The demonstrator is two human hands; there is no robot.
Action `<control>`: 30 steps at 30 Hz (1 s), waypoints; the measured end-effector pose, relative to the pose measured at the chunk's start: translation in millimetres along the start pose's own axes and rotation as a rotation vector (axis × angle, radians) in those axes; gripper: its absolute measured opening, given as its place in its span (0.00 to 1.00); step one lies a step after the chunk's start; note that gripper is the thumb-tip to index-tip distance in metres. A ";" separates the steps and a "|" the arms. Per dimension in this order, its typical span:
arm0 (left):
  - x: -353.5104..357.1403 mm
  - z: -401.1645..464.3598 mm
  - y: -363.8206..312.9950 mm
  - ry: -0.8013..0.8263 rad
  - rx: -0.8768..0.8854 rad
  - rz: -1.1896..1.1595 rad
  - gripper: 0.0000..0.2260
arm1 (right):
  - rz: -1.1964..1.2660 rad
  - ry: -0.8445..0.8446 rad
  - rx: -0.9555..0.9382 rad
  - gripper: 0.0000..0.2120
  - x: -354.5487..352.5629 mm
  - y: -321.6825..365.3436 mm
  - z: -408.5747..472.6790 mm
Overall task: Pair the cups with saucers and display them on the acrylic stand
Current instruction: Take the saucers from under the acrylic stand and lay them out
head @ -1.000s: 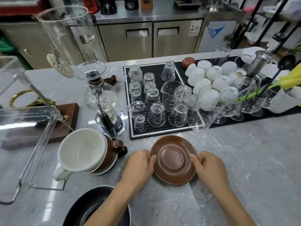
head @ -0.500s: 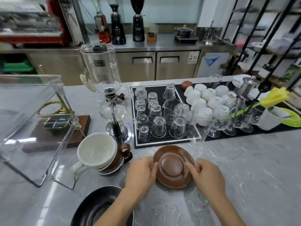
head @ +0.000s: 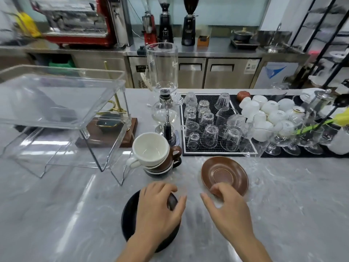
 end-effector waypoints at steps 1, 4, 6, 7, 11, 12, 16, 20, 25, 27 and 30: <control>-6.7 -6.6 5.6 -0.003 -0.021 0.003 0.11 | 0.017 0.016 -0.020 0.11 4.6 7.0 -3.9; -27.3 -25.0 24.5 -0.028 -0.099 0.004 0.16 | 0.033 0.095 -0.058 0.14 19.9 24.6 -15.9; -42.4 -37.2 36.7 -0.066 -0.148 0.006 0.18 | 0.047 0.148 -0.069 0.15 30.5 33.0 -23.6; -50.7 -43.2 43.4 -0.091 -0.177 0.008 0.18 | 0.049 0.162 -0.074 0.15 35.3 37.5 -26.7; -77.2 -61.2 64.9 -0.169 -0.279 0.021 0.16 | 0.050 0.205 -0.074 0.13 48.0 49.8 -35.7; -81.3 -64.6 70.2 -0.176 -0.303 0.005 0.16 | 0.043 0.215 -0.072 0.13 50.7 51.9 -37.1; -87.7 -74.8 92.9 -0.163 -0.412 -0.091 0.13 | 0.009 0.240 -0.055 0.12 59.4 55.7 -39.2; -88.4 -82.7 109.3 -0.187 -0.543 -0.200 0.13 | -0.019 0.268 -0.029 0.11 64.1 58.0 -41.5; -87.5 -85.1 115.4 -0.178 -0.622 -0.231 0.09 | -0.046 0.304 0.003 0.13 68.8 55.2 -43.2; -87.1 -85.7 116.8 -0.175 -0.639 -0.241 0.09 | -0.041 0.312 0.009 0.15 70.5 55.2 -43.4; -84.7 -85.1 117.5 -0.161 -0.666 -0.263 0.09 | -0.037 0.325 0.026 0.15 72.7 55.2 -42.8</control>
Point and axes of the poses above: each hand's wrist, its own z-axis towards the middle knuckle, its own x-axis out of the palm, y = z × x, the point moved 9 cm from there along z, towards the middle knuckle, and after that the axes turned 14 degrees about -z, right-handed, at the moved point
